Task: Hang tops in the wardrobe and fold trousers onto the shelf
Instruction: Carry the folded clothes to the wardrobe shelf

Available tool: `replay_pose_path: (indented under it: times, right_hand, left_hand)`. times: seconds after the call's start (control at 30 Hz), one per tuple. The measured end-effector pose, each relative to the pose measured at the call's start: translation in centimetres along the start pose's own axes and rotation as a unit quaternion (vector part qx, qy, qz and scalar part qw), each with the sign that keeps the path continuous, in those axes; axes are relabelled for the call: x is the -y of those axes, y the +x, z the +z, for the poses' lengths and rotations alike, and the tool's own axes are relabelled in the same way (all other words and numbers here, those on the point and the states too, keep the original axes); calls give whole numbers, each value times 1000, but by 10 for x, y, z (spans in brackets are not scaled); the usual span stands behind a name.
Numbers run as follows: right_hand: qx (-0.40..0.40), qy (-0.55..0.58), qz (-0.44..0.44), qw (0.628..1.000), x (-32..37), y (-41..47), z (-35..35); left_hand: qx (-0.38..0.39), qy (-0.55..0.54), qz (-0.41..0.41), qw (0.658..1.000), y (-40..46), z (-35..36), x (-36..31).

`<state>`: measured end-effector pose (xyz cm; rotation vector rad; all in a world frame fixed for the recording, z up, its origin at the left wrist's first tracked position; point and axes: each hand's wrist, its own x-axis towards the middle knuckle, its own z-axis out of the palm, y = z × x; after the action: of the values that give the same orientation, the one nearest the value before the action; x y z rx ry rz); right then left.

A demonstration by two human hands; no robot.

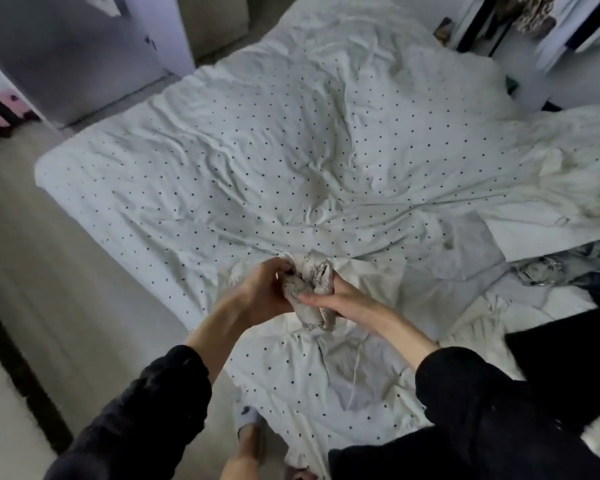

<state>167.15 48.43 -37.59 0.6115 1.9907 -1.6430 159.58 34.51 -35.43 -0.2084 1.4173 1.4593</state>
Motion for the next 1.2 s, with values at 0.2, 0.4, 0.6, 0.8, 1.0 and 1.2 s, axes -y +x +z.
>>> replay_pose_path:
  times: [0.2, 0.4, 0.6, 0.8, 1.0, 1.2]
  right_hand:
    - [-71, -194, -125, 970, 122, 30, 66]
    - [-39, -421, -225, 878, 274, 88, 155]
    - [-145, -535, -457, 696, 401, 146, 267]
    - [-225, -478, -628, 571, 503, 218, 335]
    - [-261, -465, -679, 505, 597, 307, 366]
    - [-285, -473, -666, 501, 700, 399, 370]
  left_hand:
    - [41, -53, 55, 996, -70, -105, -64]
    - [-241, 579, 230, 744, -140, -273, -139]
    - [-352, 627, 379, 582, -178, -385, -199]
    - [-430, 603, 486, 463, -187, -513, -267]
    - [-458, 599, 521, 399, -157, -611, -354]
    - [-465, 620, 500, 386, -128, -690, -473]
